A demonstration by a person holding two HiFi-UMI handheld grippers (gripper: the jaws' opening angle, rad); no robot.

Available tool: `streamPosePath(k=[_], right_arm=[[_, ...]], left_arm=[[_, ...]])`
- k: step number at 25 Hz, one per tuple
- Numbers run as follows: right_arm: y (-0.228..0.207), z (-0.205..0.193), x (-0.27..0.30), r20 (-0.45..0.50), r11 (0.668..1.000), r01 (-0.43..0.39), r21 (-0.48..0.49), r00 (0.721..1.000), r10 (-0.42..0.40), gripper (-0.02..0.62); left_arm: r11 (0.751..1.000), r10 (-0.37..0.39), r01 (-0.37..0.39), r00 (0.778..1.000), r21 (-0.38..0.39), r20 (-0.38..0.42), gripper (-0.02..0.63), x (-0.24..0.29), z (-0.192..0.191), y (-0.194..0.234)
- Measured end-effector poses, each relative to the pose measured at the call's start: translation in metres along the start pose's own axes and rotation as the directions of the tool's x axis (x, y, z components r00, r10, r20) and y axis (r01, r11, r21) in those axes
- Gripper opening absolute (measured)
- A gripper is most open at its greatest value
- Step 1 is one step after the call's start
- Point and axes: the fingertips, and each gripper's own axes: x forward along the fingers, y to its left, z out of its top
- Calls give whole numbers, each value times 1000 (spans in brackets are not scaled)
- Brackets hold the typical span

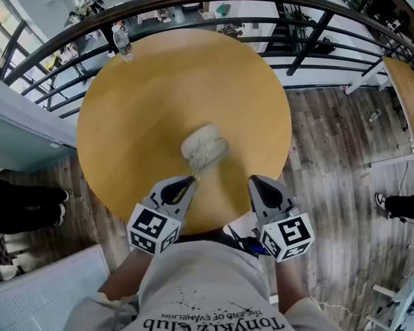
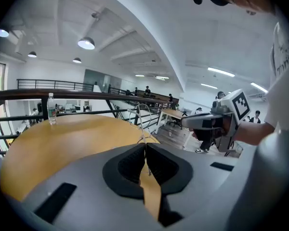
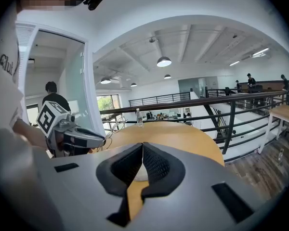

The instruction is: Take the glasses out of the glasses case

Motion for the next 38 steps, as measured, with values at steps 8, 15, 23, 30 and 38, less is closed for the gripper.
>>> streamPosePath(k=[8,15,23,30,38], right_arm=[[29,17,-8,32,999,-37,-23,999,38,26],[40,36,-5,55,998,-56,-26,997,57,26],[44,36,-6,56,998,-65,-25,996,67,26],[45,38,-9,63,998,-65,-3,996,65,26],[38,33,-7,56,995,-97,15,994,96,25]], left_arm=[[995,71,-62,989,-76,126,34,-38,9,-8],[992,103,-88,979,-92,175,34,-54,22,-4],[994,96,-82,976,-78,193,34,-53,33,-6],[995,80,-69,980,-68,183,34,-52,32,-12],[997,70,-64,983,-41,171,34,-39,29,-16]])
